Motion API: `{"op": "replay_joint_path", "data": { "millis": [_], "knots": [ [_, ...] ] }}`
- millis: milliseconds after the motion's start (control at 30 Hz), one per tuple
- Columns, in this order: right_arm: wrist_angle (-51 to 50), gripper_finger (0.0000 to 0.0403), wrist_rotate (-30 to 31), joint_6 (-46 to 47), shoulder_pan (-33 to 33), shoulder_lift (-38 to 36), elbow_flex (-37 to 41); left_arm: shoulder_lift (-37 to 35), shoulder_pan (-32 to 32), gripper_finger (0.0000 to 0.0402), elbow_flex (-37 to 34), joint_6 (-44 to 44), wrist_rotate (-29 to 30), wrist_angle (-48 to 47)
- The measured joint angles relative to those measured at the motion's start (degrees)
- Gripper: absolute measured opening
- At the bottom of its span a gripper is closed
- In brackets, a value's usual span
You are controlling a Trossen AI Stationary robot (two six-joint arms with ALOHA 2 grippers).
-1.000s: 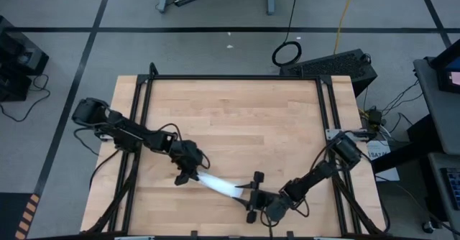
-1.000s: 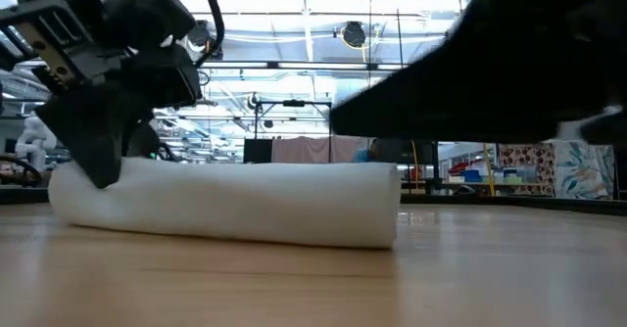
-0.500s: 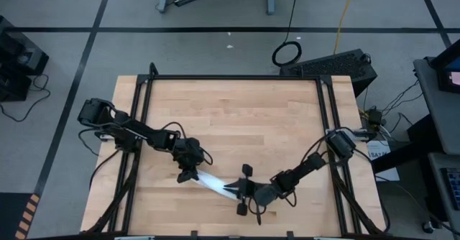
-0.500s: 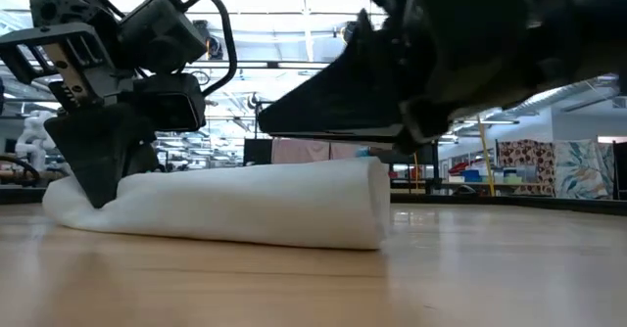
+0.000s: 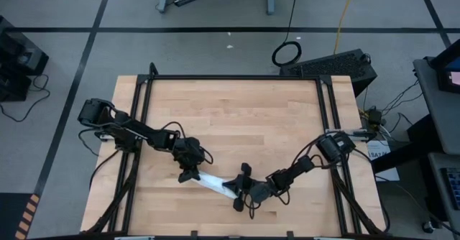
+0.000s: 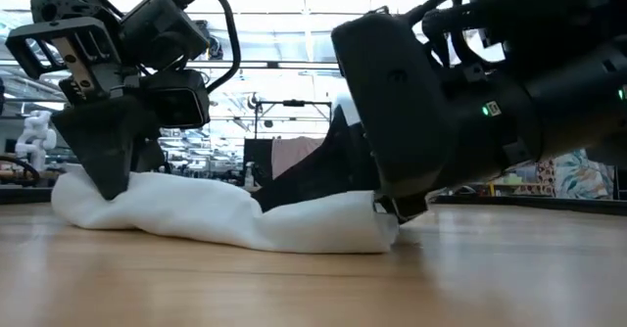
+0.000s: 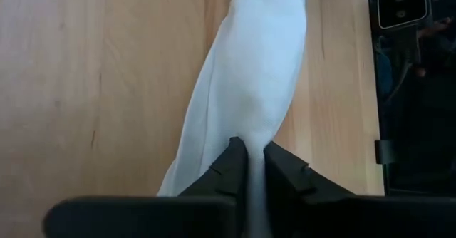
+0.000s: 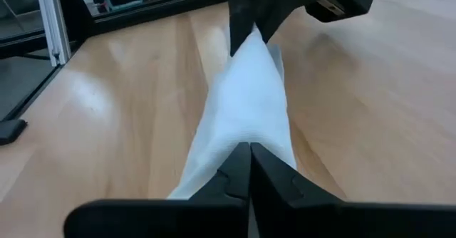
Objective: Roll towel
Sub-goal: Roll the white towel
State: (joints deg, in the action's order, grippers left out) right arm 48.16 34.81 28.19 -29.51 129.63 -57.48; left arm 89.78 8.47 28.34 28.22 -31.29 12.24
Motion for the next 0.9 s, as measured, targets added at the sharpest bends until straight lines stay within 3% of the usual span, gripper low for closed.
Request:
{"op": "replay_joint_path", "data": {
  "millis": [167, 333, 533, 633, 733, 900],
  "knots": [
    [-0.11, 0.0001, 0.3, 0.91, 0.05, 0.84, -0.04, 0.0, -0.09, 0.0079, 0.0, -0.43, -1.25, -0.63],
    [0.37, 0.0001, -0.03, -0.01, 0.06, 0.95, 0.01, -2.02, -1.41, 0.0115, -0.01, -2.38, -8.62, -2.32],
    [0.59, 0.0, -0.24, -0.34, 0.06, 1.03, 0.07, -9.61, -4.13, 0.0129, 0.0, -8.01, -9.93, -14.2],
    [0.77, 0.0, -0.31, -0.4, -0.01, 1.08, 0.12, -14.31, -4.33, 0.0129, -0.02, -12.5, -6.7, -23.36],
    [0.87, 0.0, -0.35, -0.58, -0.14, 1.1, 0.15, -19.09, -4.28, 0.013, -0.02, -13.23, -1.38, -25.98],
    [1.36, 0.0, -0.42, -0.95, -0.16, 1.13, 0.18, -25.55, 1.27, 0.013, -0.11, -10.07, 6.77, -8.89]
  ]
}}
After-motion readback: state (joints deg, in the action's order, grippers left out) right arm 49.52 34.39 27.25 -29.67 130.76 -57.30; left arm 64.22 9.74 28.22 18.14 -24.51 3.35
